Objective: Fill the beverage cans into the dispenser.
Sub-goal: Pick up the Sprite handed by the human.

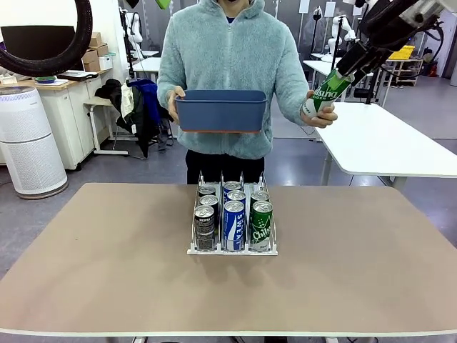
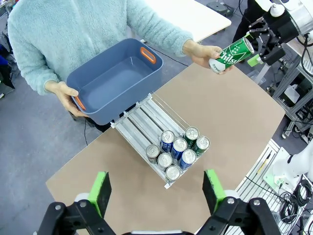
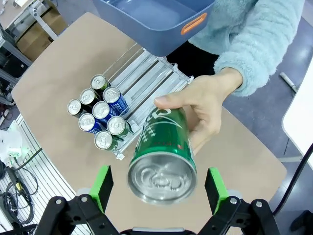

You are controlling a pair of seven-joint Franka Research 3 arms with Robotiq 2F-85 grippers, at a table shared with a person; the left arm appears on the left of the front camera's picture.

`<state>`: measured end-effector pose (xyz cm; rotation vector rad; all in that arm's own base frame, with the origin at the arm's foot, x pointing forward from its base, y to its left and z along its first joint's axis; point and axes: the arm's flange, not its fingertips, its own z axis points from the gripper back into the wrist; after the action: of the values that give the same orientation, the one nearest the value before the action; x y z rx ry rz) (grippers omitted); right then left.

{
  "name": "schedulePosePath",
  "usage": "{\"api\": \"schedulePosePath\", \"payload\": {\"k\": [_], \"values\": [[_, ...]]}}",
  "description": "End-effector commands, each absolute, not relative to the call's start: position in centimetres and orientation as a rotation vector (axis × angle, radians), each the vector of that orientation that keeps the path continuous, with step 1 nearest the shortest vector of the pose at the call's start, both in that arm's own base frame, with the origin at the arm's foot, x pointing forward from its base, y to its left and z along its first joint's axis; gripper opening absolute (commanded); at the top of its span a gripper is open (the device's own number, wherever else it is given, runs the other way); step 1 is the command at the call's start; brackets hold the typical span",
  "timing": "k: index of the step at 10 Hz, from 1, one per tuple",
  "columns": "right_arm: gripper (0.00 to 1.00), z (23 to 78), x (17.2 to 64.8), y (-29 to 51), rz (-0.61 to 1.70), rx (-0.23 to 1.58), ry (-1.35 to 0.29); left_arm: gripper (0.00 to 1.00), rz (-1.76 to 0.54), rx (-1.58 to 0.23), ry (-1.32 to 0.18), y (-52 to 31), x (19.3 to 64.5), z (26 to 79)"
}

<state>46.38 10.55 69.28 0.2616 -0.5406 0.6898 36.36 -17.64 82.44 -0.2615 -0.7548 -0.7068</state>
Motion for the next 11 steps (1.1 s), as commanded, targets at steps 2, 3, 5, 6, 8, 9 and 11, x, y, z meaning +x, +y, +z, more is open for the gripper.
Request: {"api": "schedulePosePath", "payload": {"k": [2, 3, 5, 6, 8, 9, 11], "values": [[1.00, 68.9, 47.5, 11.7, 0.687, 0.300, -0.554, 1.00, -0.700, -0.264, -0.755, -17.5, 36.3, 82.4], [1.00, 68.9, 46.8, 11.1, 0.694, 0.262, -0.536, 1.00, -0.700, -0.264, -0.755, -17.5, 36.3, 82.4], [1.00, 68.9, 46.8, 11.1, 0.694, 0.262, -0.536, 1.00, -0.700, -0.264, -0.755, -17.5, 36.3, 82.4], [1.00, 68.7, 47.1, 11.5, 0.697, 0.268, -0.534, 1.00, -0.700, -0.264, -0.755, -17.5, 36.3, 82.4], [1.00, 68.8, 47.5, 11.4, 0.688, 0.261, -0.550, 1.00, -0.700, -0.264, -0.755, -17.5, 36.3, 82.4], [1.00, 68.6, 48.1, 11.6, 0.680, 0.253, -0.565, 1.00, -0.700, -0.264, -0.755, -17.5, 36.3, 82.4], [1.00, 68.5, 48.2, 11.9, 0.668, 0.247, -0.557, 1.00, -0.700, -0.264, -0.755, -17.5, 36.3, 82.4]]}}
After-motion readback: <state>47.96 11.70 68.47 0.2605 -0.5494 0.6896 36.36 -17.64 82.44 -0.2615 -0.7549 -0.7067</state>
